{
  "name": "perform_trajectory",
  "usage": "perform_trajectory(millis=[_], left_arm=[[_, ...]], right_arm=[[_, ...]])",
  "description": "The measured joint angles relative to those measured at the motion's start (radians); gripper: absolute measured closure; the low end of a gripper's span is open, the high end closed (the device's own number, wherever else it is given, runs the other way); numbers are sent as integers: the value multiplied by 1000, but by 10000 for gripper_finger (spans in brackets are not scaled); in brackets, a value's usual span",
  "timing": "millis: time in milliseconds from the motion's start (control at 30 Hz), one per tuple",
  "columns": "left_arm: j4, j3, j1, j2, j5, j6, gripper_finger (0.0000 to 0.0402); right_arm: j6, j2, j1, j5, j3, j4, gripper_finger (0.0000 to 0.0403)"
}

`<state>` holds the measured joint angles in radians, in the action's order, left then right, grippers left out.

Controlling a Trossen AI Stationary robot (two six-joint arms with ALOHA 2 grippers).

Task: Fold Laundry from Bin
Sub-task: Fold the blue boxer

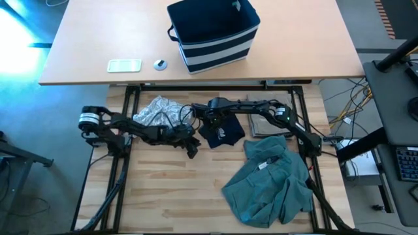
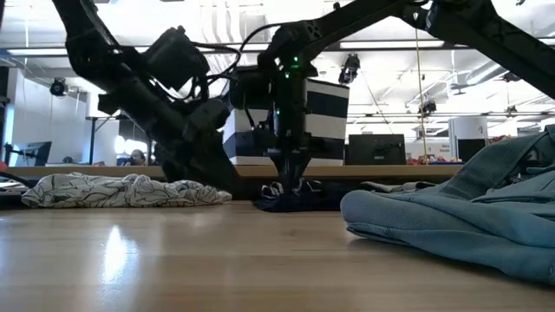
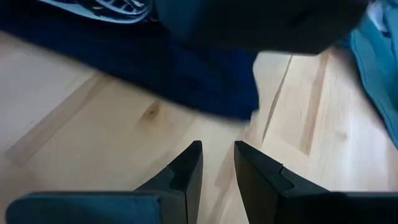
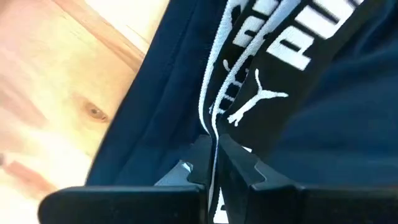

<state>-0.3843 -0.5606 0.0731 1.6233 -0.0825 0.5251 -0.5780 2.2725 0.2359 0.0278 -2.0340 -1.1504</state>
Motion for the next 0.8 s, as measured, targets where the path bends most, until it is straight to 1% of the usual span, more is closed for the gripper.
perform_trajectory(millis=[100,200,267,333,633,800], left_arm=[[-78,0,0,66,-13,-2,324],[-113,-2,1,121,-58,-3,324],[-139,-3,1,145,-86,-2,324],[-170,-3,1,164,-92,-17,324],[-190,-2,0,184,-99,-18,324],[-185,-2,0,184,-99,-7,324]], right_arm=[[6,-3,0,1,-36,-27,389],[17,-3,-2,1,-62,-32,390],[17,-3,-2,2,-75,-37,390],[17,-3,-2,-2,-83,-34,390],[17,-4,0,-48,-82,7,390],[13,-4,1,-56,-82,41,390]])
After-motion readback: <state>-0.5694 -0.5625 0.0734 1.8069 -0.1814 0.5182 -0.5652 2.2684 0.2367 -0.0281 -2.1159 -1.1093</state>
